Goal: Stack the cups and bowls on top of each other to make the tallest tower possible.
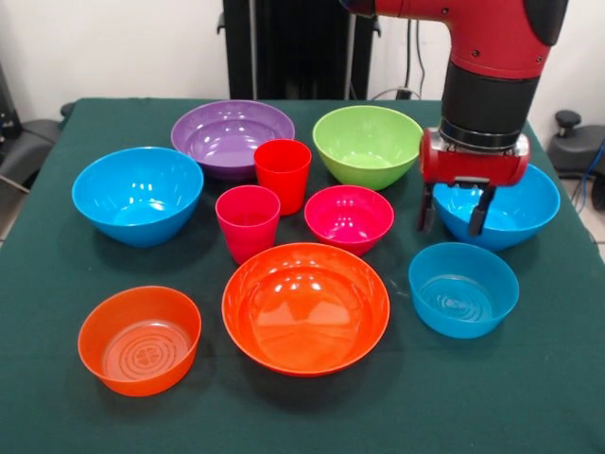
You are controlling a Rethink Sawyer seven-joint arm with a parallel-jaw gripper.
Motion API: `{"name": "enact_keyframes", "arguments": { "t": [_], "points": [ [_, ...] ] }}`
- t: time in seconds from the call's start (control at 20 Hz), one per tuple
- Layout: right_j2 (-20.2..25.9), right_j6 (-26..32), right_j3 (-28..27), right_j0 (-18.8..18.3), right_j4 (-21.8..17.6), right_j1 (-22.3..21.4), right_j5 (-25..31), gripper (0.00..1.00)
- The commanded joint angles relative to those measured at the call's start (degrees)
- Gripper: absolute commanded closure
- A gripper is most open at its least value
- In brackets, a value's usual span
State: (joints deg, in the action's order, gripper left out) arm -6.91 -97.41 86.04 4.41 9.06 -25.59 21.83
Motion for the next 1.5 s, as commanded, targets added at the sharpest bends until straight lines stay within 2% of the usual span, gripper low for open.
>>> {"name": "enact_keyframes", "arguments": {
  "t": [0.05,0.25,0.8,1.1,1.5],
  "points": [
    [3.14,-9.79,-2.52,1.03,1.52,1.93,4.5,0.0],
    [3.66,-9.16,-1.31,0.46,0.75,1.07,4.75,0.0],
    [1.23,-6.84,-1.31,0.85,-2.36,1.54,10.57,0.0],
    [1.18,-5.46,1.97,0.42,-3.84,0.31,8.83,0.0],
    [0.66,-4.53,3.27,0.0,-4.86,0.26,7.58,0.0]
  ]
}}
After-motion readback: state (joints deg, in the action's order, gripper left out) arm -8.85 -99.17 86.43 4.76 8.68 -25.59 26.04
